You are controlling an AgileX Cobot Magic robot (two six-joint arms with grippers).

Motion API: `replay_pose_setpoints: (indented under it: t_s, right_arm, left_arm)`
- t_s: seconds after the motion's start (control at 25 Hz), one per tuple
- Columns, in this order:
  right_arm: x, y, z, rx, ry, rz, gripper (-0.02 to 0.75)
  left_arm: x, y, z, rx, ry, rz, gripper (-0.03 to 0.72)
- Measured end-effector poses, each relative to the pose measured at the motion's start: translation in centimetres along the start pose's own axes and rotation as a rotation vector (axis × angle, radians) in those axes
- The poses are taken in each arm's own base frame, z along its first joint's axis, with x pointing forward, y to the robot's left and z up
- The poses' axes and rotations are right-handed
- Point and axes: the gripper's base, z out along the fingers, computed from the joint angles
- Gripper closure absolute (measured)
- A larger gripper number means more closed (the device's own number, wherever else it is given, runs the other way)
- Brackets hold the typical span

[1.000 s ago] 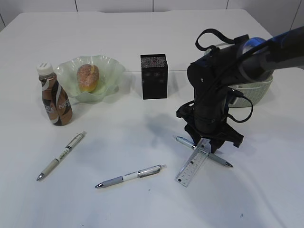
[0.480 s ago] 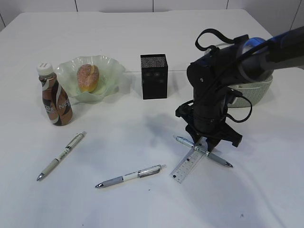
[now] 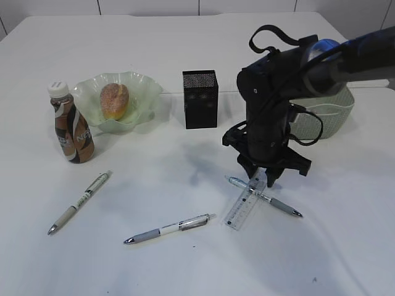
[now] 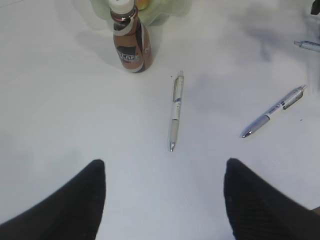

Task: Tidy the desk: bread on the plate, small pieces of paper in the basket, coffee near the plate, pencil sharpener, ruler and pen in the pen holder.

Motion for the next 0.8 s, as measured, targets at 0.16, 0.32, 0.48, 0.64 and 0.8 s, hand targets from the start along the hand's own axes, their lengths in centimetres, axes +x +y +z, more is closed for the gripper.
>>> replay_pose_setpoints:
  t_s: [0.16,0.32,0.48,0.64,0.8]
  right_arm:
    - [-0.2,0.2,-0.9,0.017,0.017,-0.087,0.446]
    - [-0.3,0.3,-1.4,0.029,0.036,-0.161,0.446]
    - [-0.4,0.9,-2.2,-0.010,0.052,-0.269,0.446]
    - [-0.7,1.6,-3.1,-0.055,0.052,-0.377,0.446]
    - [-0.9,2.3,-4.2,-0.114,0.051,-0.503,0.446]
  left_arm:
    - [0.0,0.0,0.0,0.000,0.000,0.000,0.169]
    - [0.0,0.0,0.0,0.000,-0.002,0.000,0.169]
    - [-0.1,0.0,0.0,0.000,-0.009,0.000,0.169]
    - [-0.1,0.0,0.0,0.000,-0.010,0.000,0.169]
    - [-0.1,0.0,0.0,0.000,-0.010,0.000,0.169]
